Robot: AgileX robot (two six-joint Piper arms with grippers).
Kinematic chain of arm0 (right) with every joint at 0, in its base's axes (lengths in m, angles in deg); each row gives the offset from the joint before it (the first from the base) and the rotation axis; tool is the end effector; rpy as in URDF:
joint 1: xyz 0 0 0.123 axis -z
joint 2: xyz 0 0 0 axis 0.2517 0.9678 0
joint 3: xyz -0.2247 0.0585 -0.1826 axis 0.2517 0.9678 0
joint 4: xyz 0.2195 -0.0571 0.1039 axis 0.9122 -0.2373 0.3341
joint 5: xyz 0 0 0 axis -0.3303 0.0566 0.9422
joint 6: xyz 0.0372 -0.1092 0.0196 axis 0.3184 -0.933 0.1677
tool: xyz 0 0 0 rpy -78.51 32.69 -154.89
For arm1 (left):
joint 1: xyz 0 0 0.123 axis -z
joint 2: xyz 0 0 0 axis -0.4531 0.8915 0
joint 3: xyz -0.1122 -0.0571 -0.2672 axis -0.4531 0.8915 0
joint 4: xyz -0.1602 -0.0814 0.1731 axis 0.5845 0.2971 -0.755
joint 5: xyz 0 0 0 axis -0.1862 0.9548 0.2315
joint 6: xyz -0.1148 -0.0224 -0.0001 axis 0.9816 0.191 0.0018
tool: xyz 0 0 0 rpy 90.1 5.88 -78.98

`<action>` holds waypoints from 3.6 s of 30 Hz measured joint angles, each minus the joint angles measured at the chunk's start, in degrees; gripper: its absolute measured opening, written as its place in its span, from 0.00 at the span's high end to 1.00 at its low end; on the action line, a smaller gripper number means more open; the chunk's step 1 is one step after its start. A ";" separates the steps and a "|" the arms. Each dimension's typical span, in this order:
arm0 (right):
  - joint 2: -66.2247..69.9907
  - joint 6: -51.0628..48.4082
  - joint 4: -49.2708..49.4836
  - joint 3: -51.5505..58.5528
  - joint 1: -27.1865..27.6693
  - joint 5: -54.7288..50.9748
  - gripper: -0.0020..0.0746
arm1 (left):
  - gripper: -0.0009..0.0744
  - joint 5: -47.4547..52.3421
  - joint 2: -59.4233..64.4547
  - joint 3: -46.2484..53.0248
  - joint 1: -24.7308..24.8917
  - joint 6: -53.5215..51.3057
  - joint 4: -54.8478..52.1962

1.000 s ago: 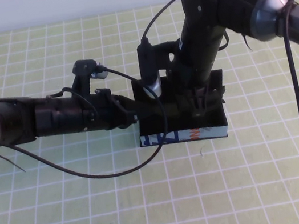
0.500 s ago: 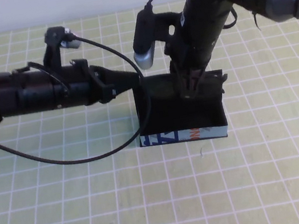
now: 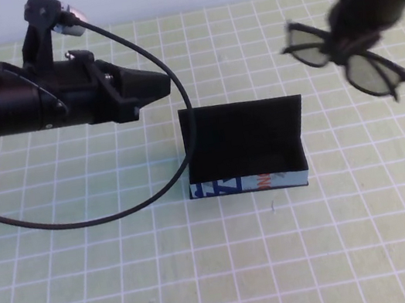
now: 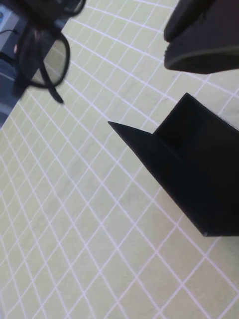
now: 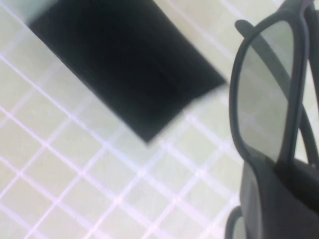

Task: Take glasses out of glasses case

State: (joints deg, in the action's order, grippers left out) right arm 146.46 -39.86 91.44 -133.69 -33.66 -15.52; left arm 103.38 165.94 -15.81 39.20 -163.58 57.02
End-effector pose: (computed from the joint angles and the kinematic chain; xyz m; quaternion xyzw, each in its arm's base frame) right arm 0.3645 0.1324 0.3495 -0.3532 0.9081 0.0175 0.2243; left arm 0.3327 -0.1650 0.3101 0.3545 0.7445 -0.3846 0.4150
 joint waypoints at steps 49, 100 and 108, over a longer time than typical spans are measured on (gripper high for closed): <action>1.01 22.36 7.14 26.71 8.05 16.94 0.65 | 0.99 -7.50 -4.48 0.81 3.15 9.78 -7.68; -88.62 8.47 24.09 87.65 8.14 55.18 0.99 | 0.99 -52.37 -92.74 70.89 3.15 16.55 -10.59; -88.62 8.47 24.68 92.36 8.14 54.71 0.99 | 0.99 -50.45 -92.74 70.93 3.15 16.46 -10.59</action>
State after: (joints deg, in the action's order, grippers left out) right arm 57.85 -31.39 116.12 -41.33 -25.52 39.19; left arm 52.93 73.20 55.12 42.35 -147.13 46.44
